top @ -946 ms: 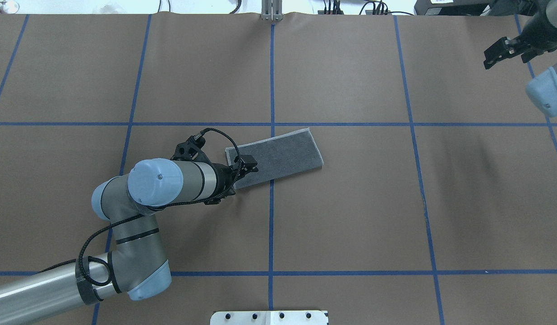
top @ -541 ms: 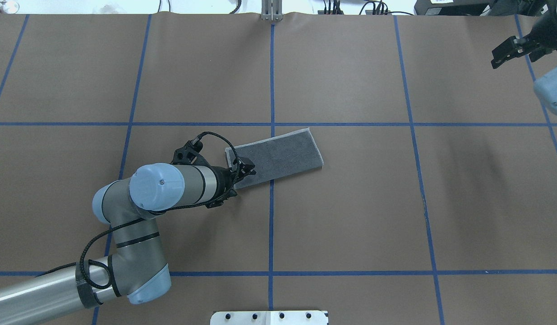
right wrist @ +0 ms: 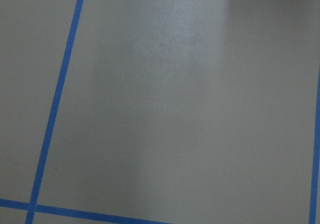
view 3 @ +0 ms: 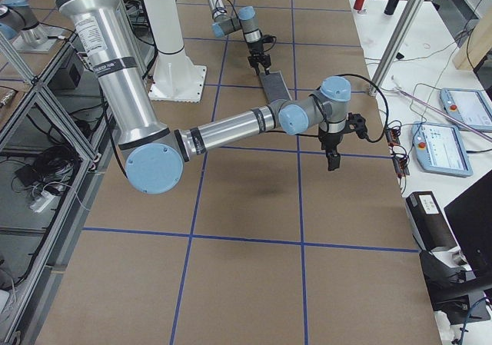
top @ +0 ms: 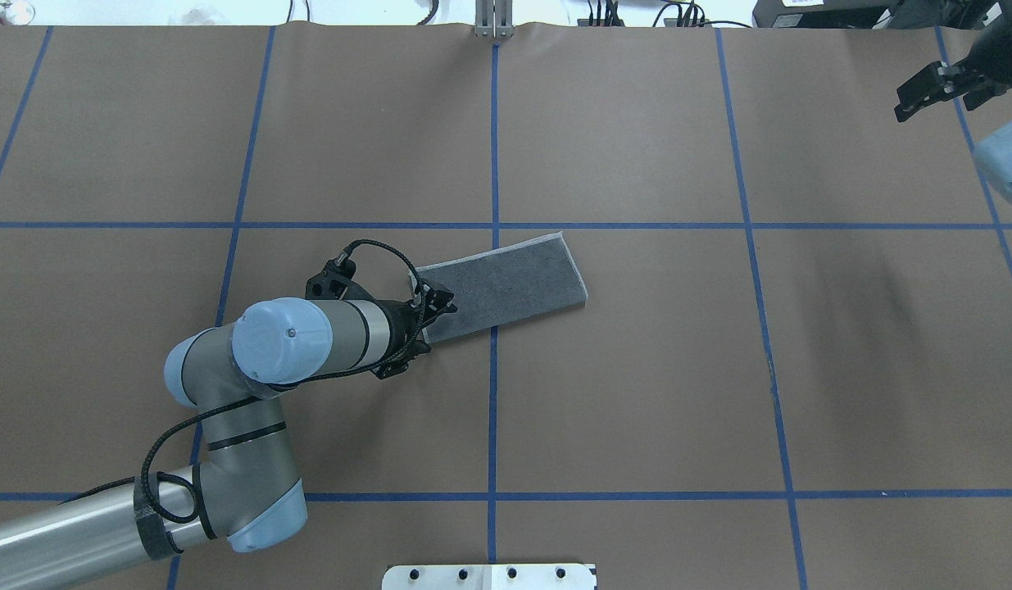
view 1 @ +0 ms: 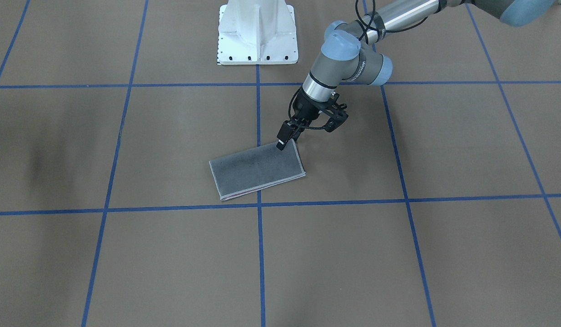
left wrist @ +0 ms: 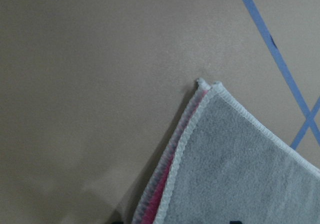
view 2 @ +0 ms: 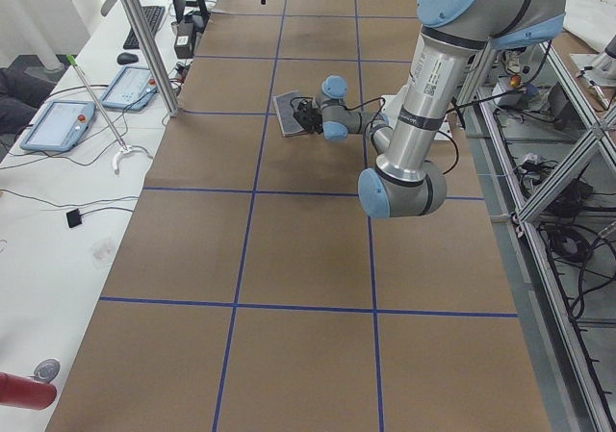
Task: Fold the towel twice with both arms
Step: 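Grasp the folded towel's end nearest the left gripper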
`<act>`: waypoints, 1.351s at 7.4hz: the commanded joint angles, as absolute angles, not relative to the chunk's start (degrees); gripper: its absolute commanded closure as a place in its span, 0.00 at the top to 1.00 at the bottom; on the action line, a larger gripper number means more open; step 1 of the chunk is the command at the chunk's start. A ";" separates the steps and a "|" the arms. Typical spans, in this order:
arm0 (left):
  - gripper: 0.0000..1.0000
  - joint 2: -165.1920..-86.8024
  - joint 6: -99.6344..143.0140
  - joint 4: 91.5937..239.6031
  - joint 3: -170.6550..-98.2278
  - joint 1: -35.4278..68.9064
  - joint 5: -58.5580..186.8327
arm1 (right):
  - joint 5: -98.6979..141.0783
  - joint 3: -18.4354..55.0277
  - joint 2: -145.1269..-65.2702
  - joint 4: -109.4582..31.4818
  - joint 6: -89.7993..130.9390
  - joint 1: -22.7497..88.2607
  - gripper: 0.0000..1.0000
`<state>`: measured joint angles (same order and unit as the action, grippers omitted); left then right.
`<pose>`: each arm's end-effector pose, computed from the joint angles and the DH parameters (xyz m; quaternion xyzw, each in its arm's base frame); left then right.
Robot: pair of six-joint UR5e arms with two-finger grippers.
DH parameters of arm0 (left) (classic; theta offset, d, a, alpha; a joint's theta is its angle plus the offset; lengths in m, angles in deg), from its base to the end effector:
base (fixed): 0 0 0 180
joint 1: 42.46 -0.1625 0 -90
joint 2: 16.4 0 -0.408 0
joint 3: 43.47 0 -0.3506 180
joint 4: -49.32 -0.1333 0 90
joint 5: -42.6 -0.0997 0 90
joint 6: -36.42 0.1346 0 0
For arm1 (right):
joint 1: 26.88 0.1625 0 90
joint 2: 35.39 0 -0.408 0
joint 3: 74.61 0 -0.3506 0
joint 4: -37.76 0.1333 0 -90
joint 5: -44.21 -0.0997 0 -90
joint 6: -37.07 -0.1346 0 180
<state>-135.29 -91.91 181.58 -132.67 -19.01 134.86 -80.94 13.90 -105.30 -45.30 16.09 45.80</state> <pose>0.5606 -0.3827 0.3060 -0.0906 0.5690 -0.4098 0.7071 -0.1283 -0.5988 0.4902 0.1025 -0.3473 -0.0370 0.9314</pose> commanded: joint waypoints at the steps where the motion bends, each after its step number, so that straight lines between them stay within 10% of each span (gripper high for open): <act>1: 0.69 -134.80 -94.18 181.59 -132.86 -18.99 134.80 | -80.94 13.89 -105.26 -45.30 16.07 45.81 1.00; 10: 0.27 -133.65 -100.51 181.68 -134.17 -18.99 134.63 | -80.86 13.89 -105.26 -45.30 16.07 45.90 1.00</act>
